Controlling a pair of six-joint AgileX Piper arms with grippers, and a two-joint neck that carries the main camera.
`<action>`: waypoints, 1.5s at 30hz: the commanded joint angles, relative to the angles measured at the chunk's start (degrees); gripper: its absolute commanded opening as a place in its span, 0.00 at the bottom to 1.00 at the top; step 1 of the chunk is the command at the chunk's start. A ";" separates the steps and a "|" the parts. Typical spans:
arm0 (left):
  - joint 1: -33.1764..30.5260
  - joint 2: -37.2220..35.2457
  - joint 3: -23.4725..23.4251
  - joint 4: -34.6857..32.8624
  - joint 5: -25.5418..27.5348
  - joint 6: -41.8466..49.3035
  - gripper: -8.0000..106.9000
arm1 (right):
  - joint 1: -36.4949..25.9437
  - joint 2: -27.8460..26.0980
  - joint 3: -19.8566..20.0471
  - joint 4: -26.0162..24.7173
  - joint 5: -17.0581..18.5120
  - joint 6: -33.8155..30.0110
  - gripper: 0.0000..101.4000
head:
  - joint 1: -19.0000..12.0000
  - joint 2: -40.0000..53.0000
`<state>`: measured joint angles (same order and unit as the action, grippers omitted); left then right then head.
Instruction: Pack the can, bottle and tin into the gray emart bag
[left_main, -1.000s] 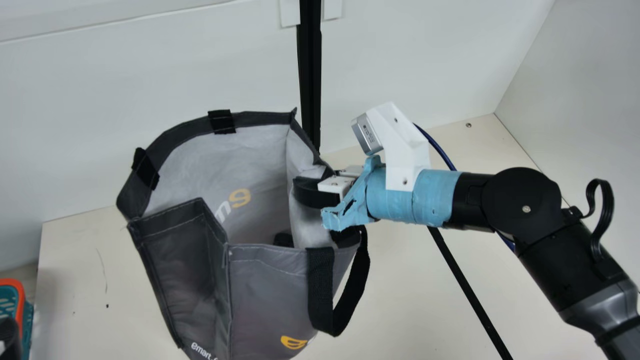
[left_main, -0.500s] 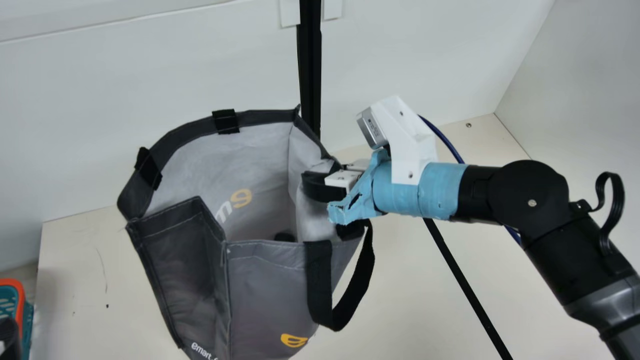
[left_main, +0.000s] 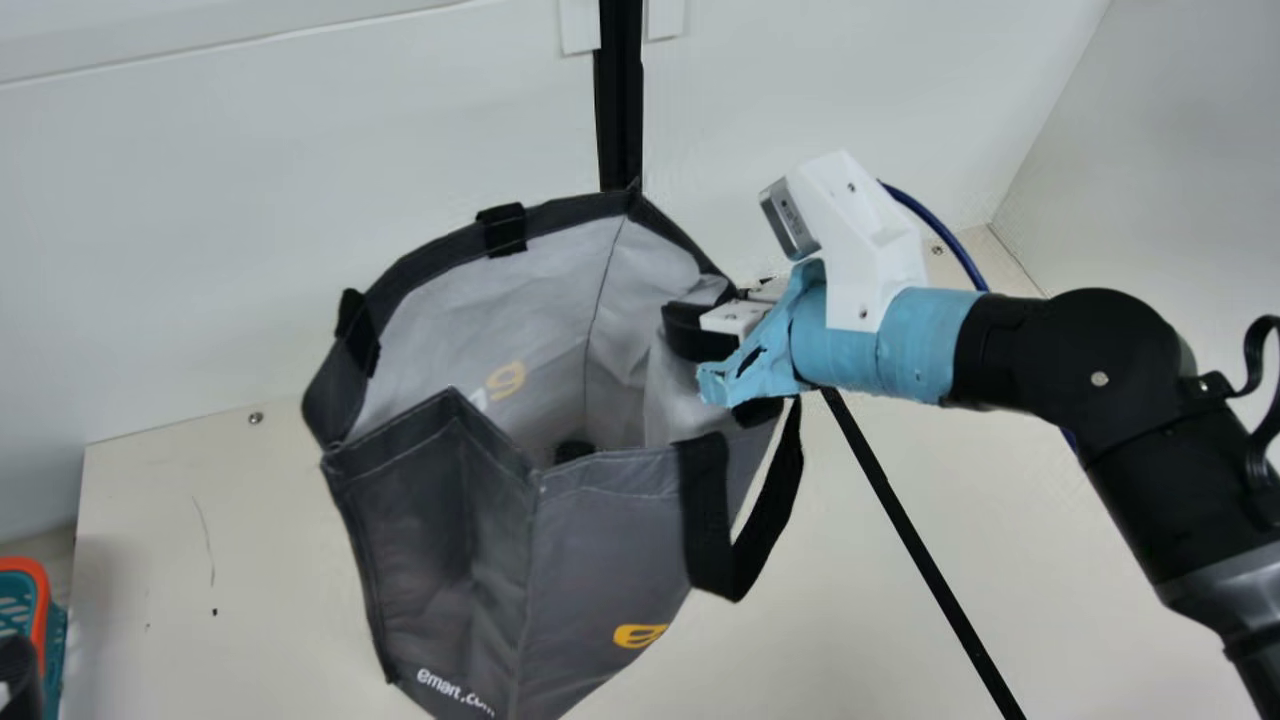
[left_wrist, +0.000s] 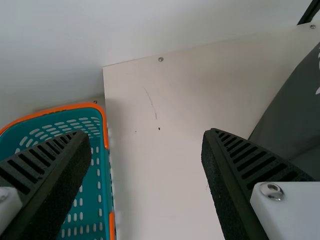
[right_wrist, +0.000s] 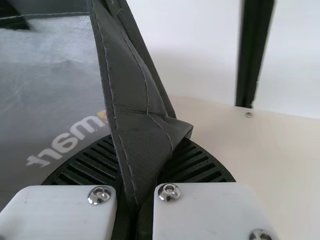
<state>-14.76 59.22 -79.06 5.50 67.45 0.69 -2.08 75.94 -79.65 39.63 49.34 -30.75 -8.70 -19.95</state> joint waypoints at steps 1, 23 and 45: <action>0.00 0.00 0.00 0.00 0.00 0.00 0.85 | -0.79 0.03 -0.39 -1.01 -0.39 0.46 0.00 | -1.30 -0.05; 0.00 0.00 0.00 0.00 0.00 0.00 0.85 | -11.89 0.65 -4.32 -10.89 -1.88 5.78 0.00 | -1.30 -0.05; 0.00 0.00 0.00 0.00 0.00 0.00 0.85 | -22.58 2.64 -9.08 -22.26 -3.84 13.20 0.00 | -1.30 -0.05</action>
<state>-14.76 59.22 -79.06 5.50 67.45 0.69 -24.18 78.61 -88.58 18.10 45.75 -17.84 -8.61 -19.95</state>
